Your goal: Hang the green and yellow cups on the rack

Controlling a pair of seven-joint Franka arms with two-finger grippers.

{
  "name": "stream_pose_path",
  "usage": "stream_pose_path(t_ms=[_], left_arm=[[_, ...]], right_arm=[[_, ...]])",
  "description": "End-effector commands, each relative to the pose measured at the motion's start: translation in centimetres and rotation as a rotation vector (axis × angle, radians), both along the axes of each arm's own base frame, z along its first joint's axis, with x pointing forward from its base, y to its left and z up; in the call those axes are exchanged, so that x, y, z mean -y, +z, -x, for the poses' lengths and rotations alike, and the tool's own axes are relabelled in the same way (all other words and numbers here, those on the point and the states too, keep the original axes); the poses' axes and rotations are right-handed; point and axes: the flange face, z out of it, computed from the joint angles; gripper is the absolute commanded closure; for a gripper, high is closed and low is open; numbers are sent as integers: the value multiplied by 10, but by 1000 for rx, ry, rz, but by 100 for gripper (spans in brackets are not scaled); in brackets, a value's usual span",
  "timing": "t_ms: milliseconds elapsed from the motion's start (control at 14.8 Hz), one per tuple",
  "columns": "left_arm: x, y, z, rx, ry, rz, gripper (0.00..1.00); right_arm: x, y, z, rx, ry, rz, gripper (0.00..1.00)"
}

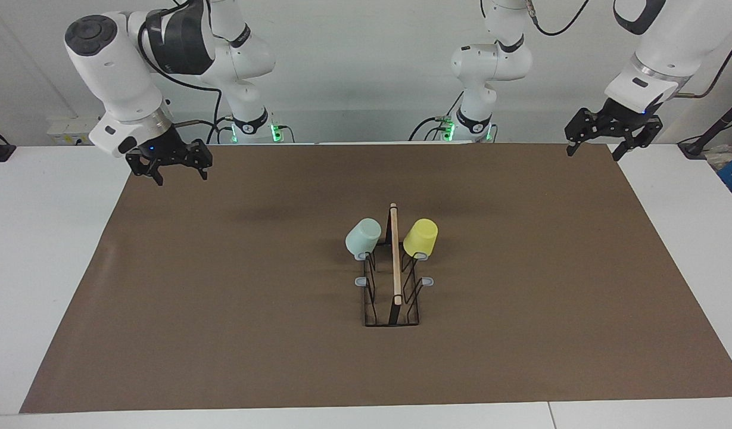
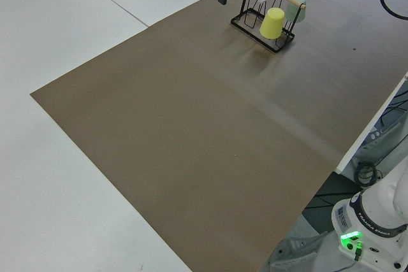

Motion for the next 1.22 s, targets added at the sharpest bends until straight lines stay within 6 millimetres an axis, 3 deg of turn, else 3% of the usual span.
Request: stream_pose_path(t_ms=[0,135,338,405,608,1148], left_arm=[[0,5,5,13,-4,-10,0],[0,5,5,13,-4,-10,0],[1,5,5,13,-6,-10,0],[1,5,5,13,-6,-10,0],[1,5,5,14,-7,-10,0],[2,4,4,13,-3,-4,0]], right_arm=[[-18,10,-6,-14,-52,4,0],[-21,21,-20,-24,-72,7,0],[-10,18,-25,-36,-96,6,0],[-14,17,-27,-38,-88,4,0],[-25,17,-26,-47,-66,9,0],[-22,21,-29,-43,-73,5,0]])
